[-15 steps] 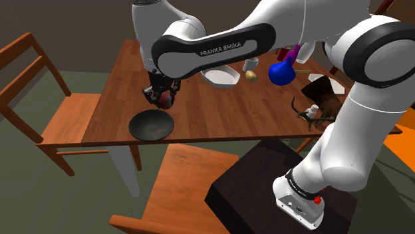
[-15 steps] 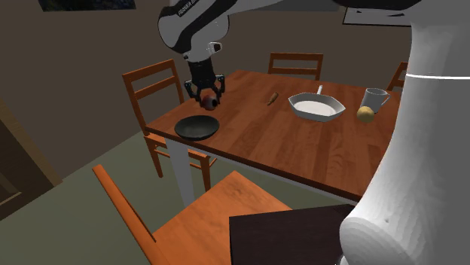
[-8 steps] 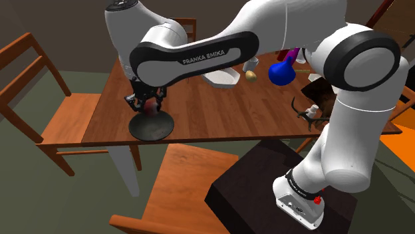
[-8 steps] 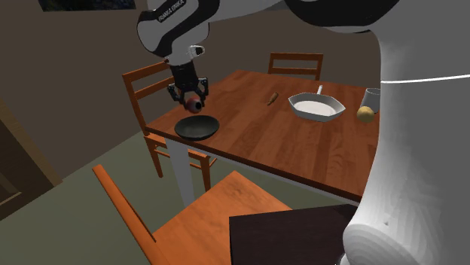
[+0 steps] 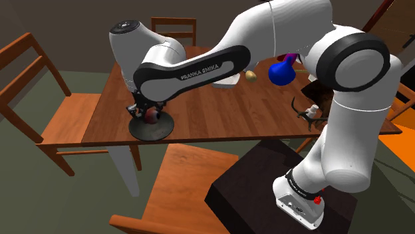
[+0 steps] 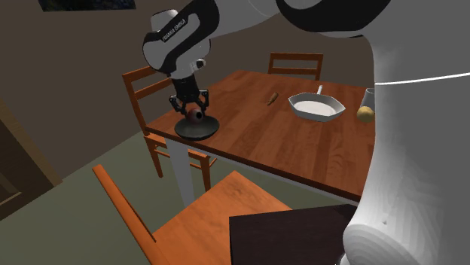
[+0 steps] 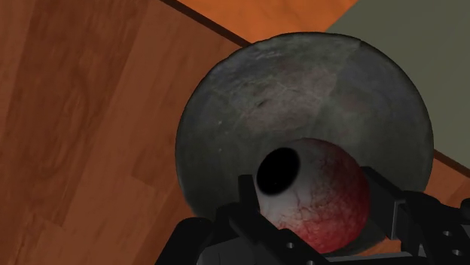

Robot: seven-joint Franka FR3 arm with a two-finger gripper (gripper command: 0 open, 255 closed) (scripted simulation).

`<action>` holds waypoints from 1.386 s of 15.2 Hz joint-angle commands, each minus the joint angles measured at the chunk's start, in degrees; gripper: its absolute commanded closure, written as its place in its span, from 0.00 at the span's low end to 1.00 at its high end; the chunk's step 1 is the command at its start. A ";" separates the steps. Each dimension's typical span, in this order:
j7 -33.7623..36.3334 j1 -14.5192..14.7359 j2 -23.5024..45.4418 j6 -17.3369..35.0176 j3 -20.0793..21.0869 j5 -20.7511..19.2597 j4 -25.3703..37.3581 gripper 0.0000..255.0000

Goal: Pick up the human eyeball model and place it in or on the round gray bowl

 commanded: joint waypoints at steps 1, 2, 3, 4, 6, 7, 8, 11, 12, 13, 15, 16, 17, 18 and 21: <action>0.27 0.01 0.48 1.19 -0.12 -0.27 -0.72 1.00; 0.50 0.04 0.89 2.00 -0.21 -0.48 -1.17 1.00; 0.49 0.03 0.88 2.01 -0.21 -0.48 -1.18 1.00; 0.49 0.04 0.89 2.01 -0.21 -0.48 -1.17 1.00; 0.50 0.04 0.89 2.00 -0.21 -0.48 -1.17 1.00; 0.50 0.04 0.89 2.00 -0.21 -0.48 -1.17 1.00; 0.50 0.04 0.89 2.00 -0.21 -0.48 -1.17 1.00; 0.50 0.04 0.89 2.00 -0.21 -0.48 -1.16 0.00; 0.50 0.04 0.89 2.00 -0.21 -0.48 -1.17 0.00; 0.50 0.04 0.89 2.00 -0.21 -0.48 -1.16 0.00; 0.50 0.04 0.89 2.00 -0.21 -0.48 -1.16 0.00; 0.50 0.04 0.89 2.00 -0.21 -0.48 -1.16 0.00; 0.26 0.14 0.28 0.38 0.00 -0.13 -0.12 0.00; 0.03 0.27 -0.27 -1.27 0.18 0.20 1.01 0.00; -0.34 0.54 -1.07 -4.29 0.49 0.70 3.29 0.00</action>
